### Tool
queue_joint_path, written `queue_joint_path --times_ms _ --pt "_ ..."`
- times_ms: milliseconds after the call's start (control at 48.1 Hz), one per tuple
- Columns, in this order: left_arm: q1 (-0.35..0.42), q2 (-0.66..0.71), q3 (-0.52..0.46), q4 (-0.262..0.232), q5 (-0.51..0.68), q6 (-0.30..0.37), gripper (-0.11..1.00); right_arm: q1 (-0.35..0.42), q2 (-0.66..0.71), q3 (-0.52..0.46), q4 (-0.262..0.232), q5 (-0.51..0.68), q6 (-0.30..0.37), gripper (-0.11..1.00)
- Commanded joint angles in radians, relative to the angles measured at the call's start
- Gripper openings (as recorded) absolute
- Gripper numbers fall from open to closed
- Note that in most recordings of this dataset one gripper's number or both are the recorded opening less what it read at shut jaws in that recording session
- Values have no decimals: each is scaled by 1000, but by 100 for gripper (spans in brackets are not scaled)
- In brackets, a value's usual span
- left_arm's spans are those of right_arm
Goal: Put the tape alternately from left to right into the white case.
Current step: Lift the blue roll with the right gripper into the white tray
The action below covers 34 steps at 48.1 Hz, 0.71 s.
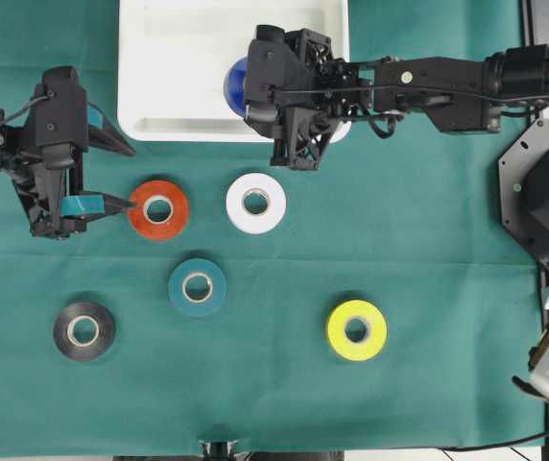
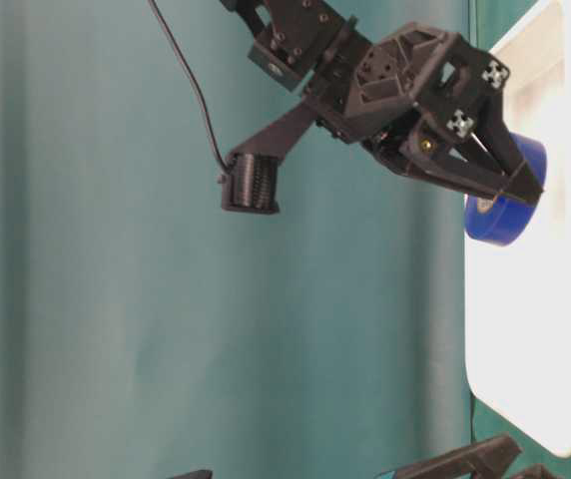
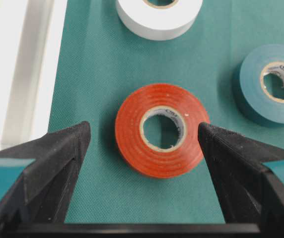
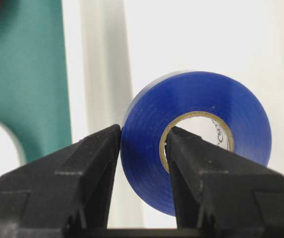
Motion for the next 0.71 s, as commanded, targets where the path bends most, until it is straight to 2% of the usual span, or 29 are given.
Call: queue_joint_path --times_ms 0,603,686 --pt "0 -14 -21 -2 -2 2 93 -6 -3 -37 -9 -11 0 3" --pt "2 -14 -21 -2 -2 2 93 -9 11 -31 -15 -34 2 3" --pt "0 -14 -21 -2 -2 2 93 -9 11 -29 -15 -34 2 14"
